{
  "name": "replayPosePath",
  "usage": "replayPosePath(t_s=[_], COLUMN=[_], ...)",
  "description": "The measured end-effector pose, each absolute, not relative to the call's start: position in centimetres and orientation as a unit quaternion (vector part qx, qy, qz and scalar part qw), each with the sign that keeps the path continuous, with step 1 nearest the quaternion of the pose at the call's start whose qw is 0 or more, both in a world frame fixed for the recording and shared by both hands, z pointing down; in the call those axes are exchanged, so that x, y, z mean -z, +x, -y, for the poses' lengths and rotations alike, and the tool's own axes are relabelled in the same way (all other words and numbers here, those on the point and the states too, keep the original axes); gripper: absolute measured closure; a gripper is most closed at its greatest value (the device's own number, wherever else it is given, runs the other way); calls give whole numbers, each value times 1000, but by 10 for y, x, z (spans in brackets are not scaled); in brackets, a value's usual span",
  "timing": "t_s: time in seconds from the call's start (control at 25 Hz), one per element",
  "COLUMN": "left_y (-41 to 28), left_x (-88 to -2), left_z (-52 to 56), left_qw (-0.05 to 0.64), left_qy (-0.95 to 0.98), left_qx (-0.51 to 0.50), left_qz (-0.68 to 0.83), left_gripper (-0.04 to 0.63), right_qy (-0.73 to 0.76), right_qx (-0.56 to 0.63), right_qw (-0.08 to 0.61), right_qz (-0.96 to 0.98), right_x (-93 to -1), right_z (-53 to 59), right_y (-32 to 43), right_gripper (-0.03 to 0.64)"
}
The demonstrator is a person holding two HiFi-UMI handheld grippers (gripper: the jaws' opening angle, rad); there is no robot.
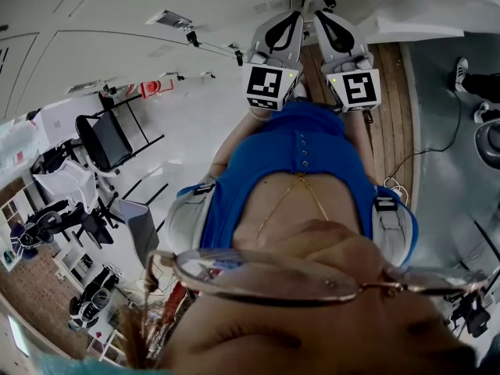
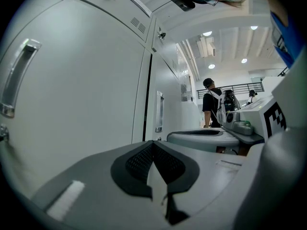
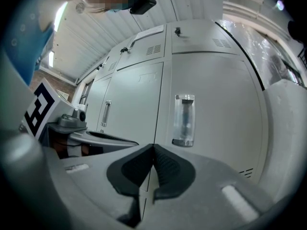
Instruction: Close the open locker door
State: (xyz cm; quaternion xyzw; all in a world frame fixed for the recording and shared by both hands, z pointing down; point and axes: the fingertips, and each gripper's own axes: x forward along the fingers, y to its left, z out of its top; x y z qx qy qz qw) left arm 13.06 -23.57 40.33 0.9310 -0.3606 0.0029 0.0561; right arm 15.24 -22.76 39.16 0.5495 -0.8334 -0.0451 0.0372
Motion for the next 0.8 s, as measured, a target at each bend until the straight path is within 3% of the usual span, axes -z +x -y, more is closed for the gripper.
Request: replayPosePath(t_s=[0.8], left_y=[138], left_x=[-406], left_z=[235], left_qw=[55], left_qy=[932], left_qx=[-12], left_qz=[357], left_gripper=[598], right_qy=[538], right_qx=[38], right_qw=[43], right_qz=[841], right_x=[-396], right_z=[229], right_y=[153], right_gripper=[617])
